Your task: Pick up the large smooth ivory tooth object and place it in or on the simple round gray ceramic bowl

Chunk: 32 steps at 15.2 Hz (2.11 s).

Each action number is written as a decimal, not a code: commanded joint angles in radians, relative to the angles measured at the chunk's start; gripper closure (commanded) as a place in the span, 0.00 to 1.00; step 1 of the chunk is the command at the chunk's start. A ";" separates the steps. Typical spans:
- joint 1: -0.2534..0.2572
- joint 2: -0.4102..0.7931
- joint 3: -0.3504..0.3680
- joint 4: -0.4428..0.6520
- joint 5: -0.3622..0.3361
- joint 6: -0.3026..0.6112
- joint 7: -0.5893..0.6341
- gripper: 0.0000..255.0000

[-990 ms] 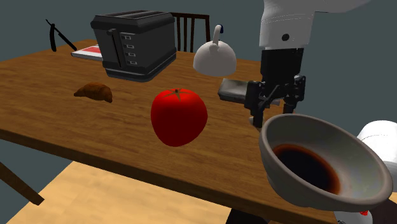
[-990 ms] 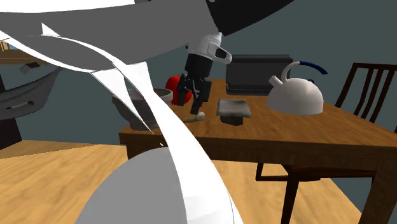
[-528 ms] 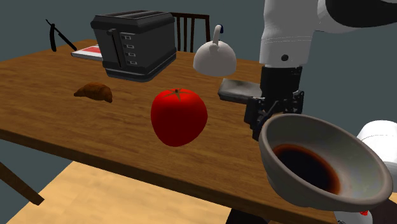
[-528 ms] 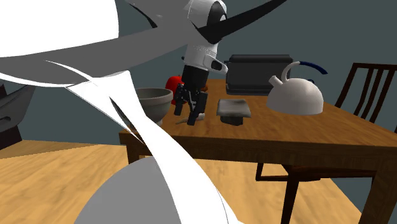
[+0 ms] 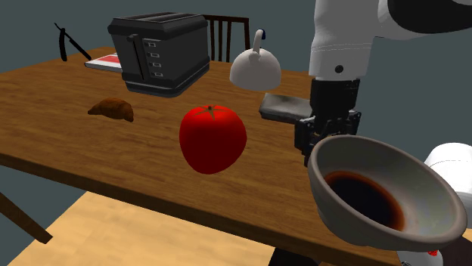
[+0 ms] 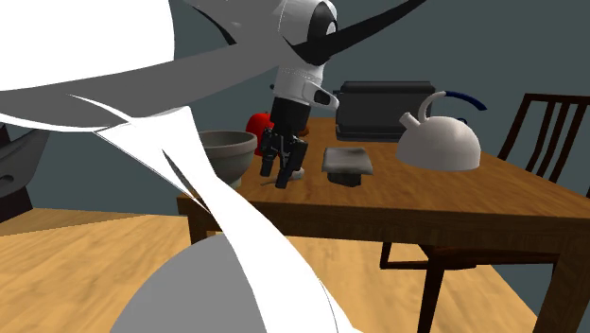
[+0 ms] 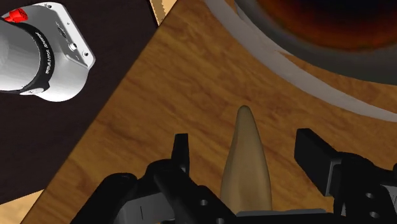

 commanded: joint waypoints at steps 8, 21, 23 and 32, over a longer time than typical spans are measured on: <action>0.002 -0.001 0.002 -0.004 0.005 0.003 0.002 1.00; -0.098 -0.011 0.032 0.074 -0.091 0.054 0.182 0.00; -0.094 -0.018 0.039 0.044 -0.085 0.078 0.180 0.00; -0.093 -0.019 0.041 0.036 -0.083 0.084 0.179 1.00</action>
